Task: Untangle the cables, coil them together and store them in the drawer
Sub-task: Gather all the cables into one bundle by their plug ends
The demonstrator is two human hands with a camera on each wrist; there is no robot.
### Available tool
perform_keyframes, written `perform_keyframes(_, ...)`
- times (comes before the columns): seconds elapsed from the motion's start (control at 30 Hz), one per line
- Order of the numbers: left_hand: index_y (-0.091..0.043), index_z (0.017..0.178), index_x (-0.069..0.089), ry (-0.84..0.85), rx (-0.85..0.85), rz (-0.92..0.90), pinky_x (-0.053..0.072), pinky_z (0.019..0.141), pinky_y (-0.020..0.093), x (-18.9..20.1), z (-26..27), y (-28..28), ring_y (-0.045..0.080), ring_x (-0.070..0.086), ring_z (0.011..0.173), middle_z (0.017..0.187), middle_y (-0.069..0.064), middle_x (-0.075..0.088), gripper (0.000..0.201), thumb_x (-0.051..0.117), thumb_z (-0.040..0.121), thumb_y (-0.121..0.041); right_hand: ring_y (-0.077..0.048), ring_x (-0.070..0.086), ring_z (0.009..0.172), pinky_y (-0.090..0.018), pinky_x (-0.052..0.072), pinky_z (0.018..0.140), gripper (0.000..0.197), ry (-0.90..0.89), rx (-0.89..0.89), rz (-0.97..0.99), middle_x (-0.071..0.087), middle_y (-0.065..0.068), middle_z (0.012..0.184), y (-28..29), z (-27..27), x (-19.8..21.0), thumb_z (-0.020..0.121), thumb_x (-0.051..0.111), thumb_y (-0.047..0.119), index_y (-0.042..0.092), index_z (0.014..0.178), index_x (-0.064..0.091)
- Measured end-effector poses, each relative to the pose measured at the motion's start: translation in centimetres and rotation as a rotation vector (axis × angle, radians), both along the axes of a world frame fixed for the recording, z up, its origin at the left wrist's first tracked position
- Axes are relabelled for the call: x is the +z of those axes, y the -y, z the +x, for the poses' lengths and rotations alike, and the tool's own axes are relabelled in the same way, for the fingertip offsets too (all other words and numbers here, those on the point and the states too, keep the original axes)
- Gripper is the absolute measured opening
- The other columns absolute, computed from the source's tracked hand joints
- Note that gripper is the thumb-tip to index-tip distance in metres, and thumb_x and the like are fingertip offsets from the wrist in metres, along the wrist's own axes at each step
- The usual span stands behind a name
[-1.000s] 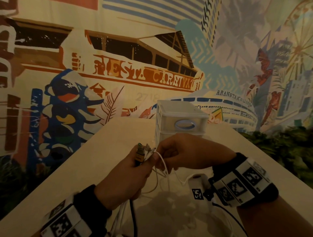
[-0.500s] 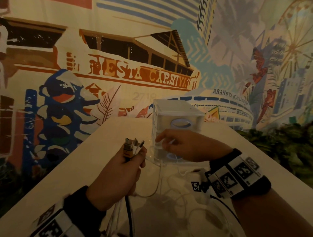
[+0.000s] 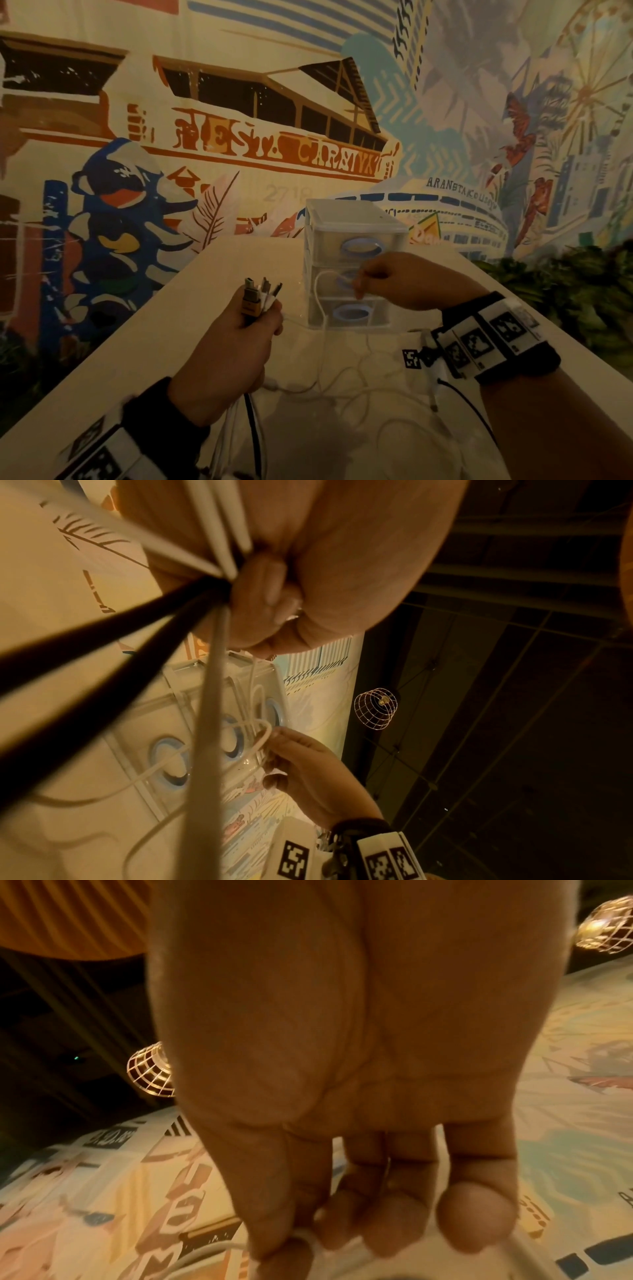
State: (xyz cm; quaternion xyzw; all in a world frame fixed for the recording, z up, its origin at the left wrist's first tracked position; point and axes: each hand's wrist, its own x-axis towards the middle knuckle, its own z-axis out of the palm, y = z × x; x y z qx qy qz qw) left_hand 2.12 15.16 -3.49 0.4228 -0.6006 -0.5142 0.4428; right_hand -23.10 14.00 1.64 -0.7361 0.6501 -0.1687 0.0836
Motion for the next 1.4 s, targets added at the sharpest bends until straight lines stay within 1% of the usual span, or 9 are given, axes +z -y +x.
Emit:
perform_keyframes(0.17,-0.011,0.107,0.054,0.022,-0.002,0.021,0.023,0.039,0.022,-0.1,0.1,0.4,0.01,0.024,0.038,0.051,0.001,0.03,0.011,0.053,0.097,-0.013,-0.016,0.069,0.078,-0.043,0.058,0.085,0.033,0.218,0.006,-0.193,0.072,0.001,0.08,-0.4,-1.2,1.3,0.105,0.051,0.033,0.02,0.087,0.076)
perform_keyframes(0.33,-0.027,0.111,0.06,-0.008,-0.023,-0.013,0.028,0.038,0.021,-0.2,-0.1,0.3,0.01,0.033,0.042,0.072,0.005,0.049,0.014,0.055,0.098,-0.024,-0.007,0.069,0.067,-0.03,0.056,0.075,0.027,0.23,0.08,-0.279,0.072,0.005,0.07,-0.8,-0.2,1.8,0.104,0.054,0.034,0.026,0.09,0.077)
perform_keyframes(0.53,-0.037,0.114,0.06,-0.025,-0.037,-0.067,0.027,0.039,0.021,-0.3,-0.3,0.1,0.008,0.032,0.042,0.061,-0.003,0.052,0.018,0.055,0.097,-0.031,-0.004,0.069,0.074,-0.023,0.052,0.078,0.025,0.219,0.126,-0.382,0.073,0.008,0.075,-1.8,0.8,2.9,0.103,0.054,0.033,0.03,0.095,0.077)
perform_keyframes(0.73,-0.048,0.122,0.054,-0.107,-0.142,-0.137,0.026,0.037,0.018,0.2,-0.4,-0.4,0.01,0.029,0.041,0.072,0.006,0.06,0.031,0.053,0.097,-0.031,-0.004,0.069,0.08,-0.012,0.048,0.074,0.019,0.151,0.27,-0.337,0.073,0.015,0.079,-4.0,2.8,4.5,0.1,0.059,0.037,0.034,0.102,0.077)
perform_keyframes(0.83,-0.034,0.113,0.06,-0.095,-0.168,-0.139,0.024,0.035,0.018,0.5,-0.5,-1.0,0.008,0.025,0.038,0.054,0.002,0.055,0.019,0.051,0.097,-0.032,0.001,0.066,0.08,-0.007,0.043,0.073,0.019,0.092,0.349,-0.31,0.072,0.016,0.079,-4.4,4.2,4.7,0.099,0.061,0.034,0.03,0.107,0.077)
perform_keyframes(0.9,-0.016,0.091,0.062,-0.087,-0.174,-0.118,0.021,0.036,0.019,0.7,-0.4,-1.3,0.009,0.021,0.035,0.044,0.002,0.04,0.025,0.053,0.093,-0.04,0.003,0.064,0.078,-0.005,0.042,0.073,0.02,0.059,0.384,-0.31,0.071,0.017,0.078,-4.7,5.0,4.7,0.099,0.06,0.034,0.028,0.109,0.077)
perform_keyframes(1.07,-0.005,0.079,0.061,-0.102,-0.17,-0.137,0.019,0.038,0.019,1.3,0.3,-1.2,0.016,0.018,0.043,0.07,0.038,0.034,0.041,0.052,0.095,-0.041,0.002,0.064,0.077,-0.008,0.044,0.072,0.02,0.06,0.368,-0.27,0.071,0.015,0.08,-6.0,5.0,4.3,0.099,0.06,0.039,0.031,0.107,0.076)
perform_keyframes(1.23,-0.012,0.082,0.068,-0.112,-0.097,-0.136,0.025,0.039,0.021,1.7,0.3,-1.3,0.014,0.027,0.048,0.07,0.012,0.041,0.033,0.06,0.09,-0.043,-0.001,0.064,0.077,-0.01,0.045,0.067,0.026,0.012,0.266,-0.208,0.07,0.017,0.082,-8.4,2.2,3.9,0.097,0.054,0.049,0.034,0.102,0.075)
perform_keyframes(1.4,-0.008,0.086,0.059,-0.117,-0.125,-0.268,0.025,0.038,0.022,3.1,0.6,-2.2,0.016,0.021,0.042,0.058,0.013,0.032,0.034,0.058,0.091,-0.042,-0.007,0.065,0.082,-0.021,0.05,0.072,0.028,-0.017,0.185,-0.198,0.07,0.019,0.087,-12.0,-0.4,4.9,0.095,0.047,0.055,0.041,0.101,0.071)
